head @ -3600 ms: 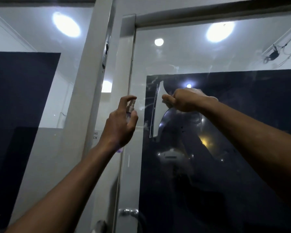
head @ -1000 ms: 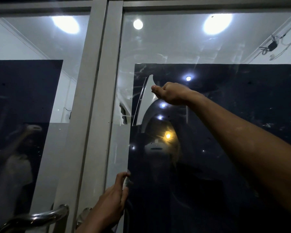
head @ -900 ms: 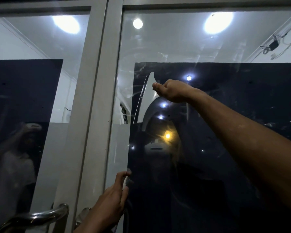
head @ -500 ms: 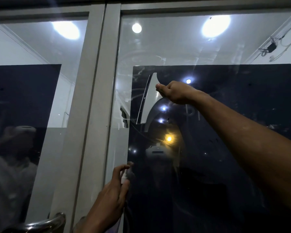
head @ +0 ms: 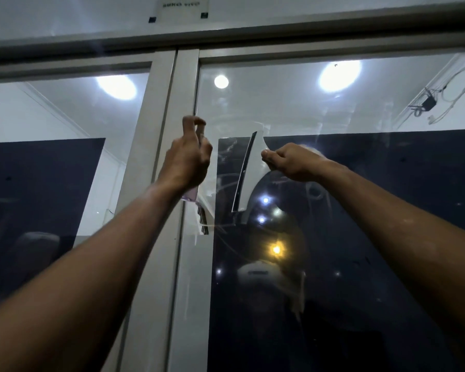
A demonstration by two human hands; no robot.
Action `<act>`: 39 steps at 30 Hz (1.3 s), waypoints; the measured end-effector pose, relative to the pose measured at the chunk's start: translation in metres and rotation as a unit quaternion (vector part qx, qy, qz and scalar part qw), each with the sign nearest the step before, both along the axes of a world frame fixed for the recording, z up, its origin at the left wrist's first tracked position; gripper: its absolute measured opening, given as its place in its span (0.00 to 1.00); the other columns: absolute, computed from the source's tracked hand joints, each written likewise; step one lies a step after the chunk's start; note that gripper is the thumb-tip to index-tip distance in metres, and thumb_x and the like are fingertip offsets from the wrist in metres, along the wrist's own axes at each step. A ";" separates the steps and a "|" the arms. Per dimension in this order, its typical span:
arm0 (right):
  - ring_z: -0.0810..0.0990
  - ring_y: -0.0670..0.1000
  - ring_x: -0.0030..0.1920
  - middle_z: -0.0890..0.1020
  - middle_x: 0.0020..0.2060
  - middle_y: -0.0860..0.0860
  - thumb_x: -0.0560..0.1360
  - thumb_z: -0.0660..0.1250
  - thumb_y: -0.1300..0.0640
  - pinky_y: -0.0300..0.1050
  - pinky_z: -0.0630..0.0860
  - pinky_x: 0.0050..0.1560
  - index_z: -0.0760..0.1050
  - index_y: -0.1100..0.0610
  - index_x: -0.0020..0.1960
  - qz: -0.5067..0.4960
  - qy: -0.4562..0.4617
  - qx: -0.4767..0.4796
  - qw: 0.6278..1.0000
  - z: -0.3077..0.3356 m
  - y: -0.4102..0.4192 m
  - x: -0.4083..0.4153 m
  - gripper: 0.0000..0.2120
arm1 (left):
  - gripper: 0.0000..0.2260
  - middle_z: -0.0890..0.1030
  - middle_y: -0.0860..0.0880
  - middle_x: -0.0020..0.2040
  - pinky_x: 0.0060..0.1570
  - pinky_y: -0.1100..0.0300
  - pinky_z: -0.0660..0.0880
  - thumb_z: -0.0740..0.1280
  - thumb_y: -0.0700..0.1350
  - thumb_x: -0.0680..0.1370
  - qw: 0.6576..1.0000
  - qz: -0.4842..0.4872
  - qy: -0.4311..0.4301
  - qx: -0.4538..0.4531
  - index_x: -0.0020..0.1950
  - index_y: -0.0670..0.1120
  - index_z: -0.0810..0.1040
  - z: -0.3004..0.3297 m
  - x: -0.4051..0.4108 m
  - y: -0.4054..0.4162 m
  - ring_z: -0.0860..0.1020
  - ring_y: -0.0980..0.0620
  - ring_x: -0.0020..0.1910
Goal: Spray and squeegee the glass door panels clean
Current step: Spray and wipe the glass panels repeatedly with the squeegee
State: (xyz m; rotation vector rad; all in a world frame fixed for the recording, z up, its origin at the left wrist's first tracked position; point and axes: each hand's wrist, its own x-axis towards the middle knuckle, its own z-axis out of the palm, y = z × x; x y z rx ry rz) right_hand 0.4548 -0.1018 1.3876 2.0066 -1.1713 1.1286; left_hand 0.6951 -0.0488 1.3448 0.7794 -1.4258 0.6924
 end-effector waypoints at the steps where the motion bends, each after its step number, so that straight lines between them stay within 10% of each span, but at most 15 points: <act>1: 0.81 0.54 0.52 0.85 0.51 0.49 0.79 0.48 0.30 0.55 0.76 0.59 0.83 0.48 0.51 0.001 -0.001 -0.002 1.000 0.001 0.000 -0.001 0.31 | 0.15 0.78 0.41 0.43 0.33 0.49 0.76 0.55 0.44 0.85 1.000 0.017 -0.002 -0.004 0.71 0.46 0.59 0.007 0.001 0.000 0.77 0.44 0.35; 16: 0.80 0.55 0.52 0.85 0.51 0.49 0.79 0.49 0.31 0.53 0.75 0.58 0.82 0.47 0.44 0.015 0.013 -0.026 0.999 0.000 -0.007 0.004 0.28 | 0.15 0.77 0.41 0.46 0.43 0.37 0.80 0.56 0.44 0.85 0.999 -0.002 -0.034 -0.025 0.70 0.46 0.59 0.021 -0.001 0.002 0.79 0.40 0.39; 20: 0.78 0.55 0.48 0.80 0.38 0.45 0.82 0.49 0.35 0.48 0.71 0.49 0.75 0.47 0.36 0.011 0.044 -0.030 0.999 -0.003 -0.003 0.022 0.26 | 0.16 0.76 0.43 0.41 0.34 0.46 0.82 0.56 0.43 0.85 0.999 -0.023 -0.044 -0.008 0.72 0.47 0.58 0.017 0.002 0.008 0.78 0.44 0.34; 25: 0.80 0.56 0.54 0.83 0.54 0.51 0.81 0.47 0.34 0.50 0.73 0.53 0.80 0.45 0.54 -0.034 0.134 -0.047 0.989 -0.003 -0.009 0.076 0.26 | 0.17 0.77 0.45 0.40 0.31 0.55 0.79 0.56 0.43 0.85 0.998 -0.035 -0.048 0.002 0.73 0.47 0.58 0.008 0.016 0.006 0.78 0.47 0.32; 32: 0.78 0.53 0.47 0.84 0.50 0.52 0.79 0.50 0.32 0.48 0.74 0.54 0.76 0.48 0.36 -0.080 0.075 0.018 0.994 0.000 0.016 -0.014 0.27 | 0.16 0.77 0.45 0.41 0.28 0.56 0.79 0.56 0.43 0.85 0.997 -0.063 -0.040 -0.007 0.72 0.47 0.59 -0.010 0.030 -0.002 0.79 0.48 0.29; 39: 0.79 0.55 0.55 0.82 0.54 0.51 0.80 0.49 0.32 0.52 0.73 0.62 0.78 0.50 0.44 -0.079 0.114 0.016 0.990 0.007 -0.001 0.063 0.28 | 0.16 0.78 0.45 0.42 0.26 0.63 0.77 0.57 0.44 0.85 0.996 -0.070 -0.051 -0.007 0.71 0.47 0.60 -0.016 0.036 0.000 0.78 0.53 0.27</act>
